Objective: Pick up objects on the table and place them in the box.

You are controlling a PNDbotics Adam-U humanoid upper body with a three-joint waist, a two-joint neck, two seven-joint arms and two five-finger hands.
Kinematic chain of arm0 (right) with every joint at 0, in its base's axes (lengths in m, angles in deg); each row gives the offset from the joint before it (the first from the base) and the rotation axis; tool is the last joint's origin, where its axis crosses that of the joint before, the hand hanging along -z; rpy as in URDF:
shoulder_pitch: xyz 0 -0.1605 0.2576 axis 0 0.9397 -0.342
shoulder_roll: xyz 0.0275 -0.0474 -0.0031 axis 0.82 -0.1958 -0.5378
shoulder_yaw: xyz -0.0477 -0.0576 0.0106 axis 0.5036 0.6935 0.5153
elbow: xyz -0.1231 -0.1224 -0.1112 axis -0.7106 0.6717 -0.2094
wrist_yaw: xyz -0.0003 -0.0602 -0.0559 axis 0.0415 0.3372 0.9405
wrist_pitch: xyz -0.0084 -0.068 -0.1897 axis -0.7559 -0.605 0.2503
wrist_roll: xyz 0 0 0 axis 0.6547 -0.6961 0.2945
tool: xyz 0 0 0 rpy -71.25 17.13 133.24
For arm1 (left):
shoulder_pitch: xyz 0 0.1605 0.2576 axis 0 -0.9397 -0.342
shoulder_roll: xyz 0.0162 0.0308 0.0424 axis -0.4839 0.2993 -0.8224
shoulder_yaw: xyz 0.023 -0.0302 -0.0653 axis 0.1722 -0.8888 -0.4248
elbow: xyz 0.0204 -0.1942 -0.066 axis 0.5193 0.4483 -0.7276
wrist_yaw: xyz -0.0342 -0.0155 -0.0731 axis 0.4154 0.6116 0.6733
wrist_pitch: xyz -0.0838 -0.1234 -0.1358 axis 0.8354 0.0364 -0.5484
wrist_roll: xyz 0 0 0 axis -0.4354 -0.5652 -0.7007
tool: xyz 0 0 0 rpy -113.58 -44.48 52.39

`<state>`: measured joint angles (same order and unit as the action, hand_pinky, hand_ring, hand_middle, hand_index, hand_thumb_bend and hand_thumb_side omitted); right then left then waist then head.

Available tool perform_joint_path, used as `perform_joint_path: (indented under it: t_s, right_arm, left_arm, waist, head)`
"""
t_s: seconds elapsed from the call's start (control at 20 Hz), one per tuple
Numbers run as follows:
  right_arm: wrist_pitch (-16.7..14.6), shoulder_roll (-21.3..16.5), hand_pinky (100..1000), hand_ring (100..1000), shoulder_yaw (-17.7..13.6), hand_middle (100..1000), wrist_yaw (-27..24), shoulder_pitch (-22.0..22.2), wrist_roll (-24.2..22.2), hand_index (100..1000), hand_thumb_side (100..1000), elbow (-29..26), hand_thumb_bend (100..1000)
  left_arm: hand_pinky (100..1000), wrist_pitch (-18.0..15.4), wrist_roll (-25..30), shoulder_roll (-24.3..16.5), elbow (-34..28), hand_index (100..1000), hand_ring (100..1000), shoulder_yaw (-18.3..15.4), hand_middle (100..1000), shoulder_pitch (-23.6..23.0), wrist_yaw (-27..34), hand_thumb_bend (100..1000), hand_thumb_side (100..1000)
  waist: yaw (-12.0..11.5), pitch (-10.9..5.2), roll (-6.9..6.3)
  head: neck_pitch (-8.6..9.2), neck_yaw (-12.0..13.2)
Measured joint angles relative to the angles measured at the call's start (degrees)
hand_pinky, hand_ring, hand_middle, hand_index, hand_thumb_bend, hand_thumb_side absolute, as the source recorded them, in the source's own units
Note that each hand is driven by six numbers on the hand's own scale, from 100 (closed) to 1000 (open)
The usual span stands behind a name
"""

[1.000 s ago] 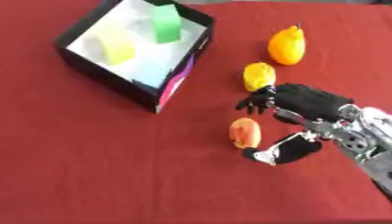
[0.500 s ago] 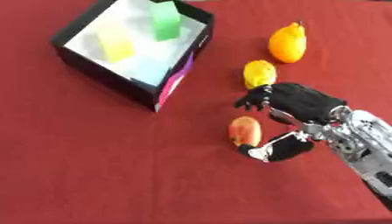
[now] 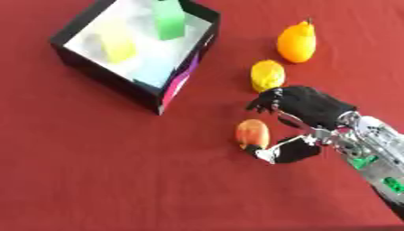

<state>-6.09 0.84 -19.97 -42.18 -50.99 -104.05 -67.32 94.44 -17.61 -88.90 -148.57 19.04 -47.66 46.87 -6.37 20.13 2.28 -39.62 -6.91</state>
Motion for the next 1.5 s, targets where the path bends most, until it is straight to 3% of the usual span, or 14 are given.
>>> perform_joint_path:
  t_s: [0.35, 0.6, 1.0, 1.5]
  right_arm:
    - [-0.4, 0.0, 675, 579, 0.0, 565, 1.1, 0.0, 0.1, 743, 579, 0.7, 459]
    - [-0.6, 0.0, 663, 556, 0.1, 525, 1.2, 0.0, 0.7, 681, 521, 1.0, 451]
    - [1.0, 0.0, 673, 578, 0.2, 518, -4.5, 0.3, 2.7, 662, 363, 0.3, 299]
    - [3.8, 0.0, 673, 560, -1.1, 503, -14.9, 0.5, -2.1, 650, 240, -1.9, 126]
  left_arm:
    - [797, 0.0, 0.1, 0.5, -0.1, 766, 716, 0.0, 683, -0.1, 0.0, 190, 618]
    - [796, 0.0, 0.1, 0.5, -0.1, 765, 715, 0.0, 683, -0.2, 0.0, 183, 620]
    - [795, 0.0, 0.1, 0.5, -0.1, 765, 713, 0.0, 683, -0.4, -0.1, 177, 623]
    - [793, 0.1, 0.1, 0.5, -0.1, 764, 710, -0.3, 679, -1.0, -0.3, 175, 626]
  waist:
    - [0.0, 0.13, -0.07]
    - [0.0, 0.16, -0.09]
    - [0.0, 0.12, -0.09]
    - [0.0, 0.04, 0.05]
  head:
    - [0.02, -0.2]
    - [0.43, -0.2]
    - [0.50, -0.1]
    - [0.50, 0.2]
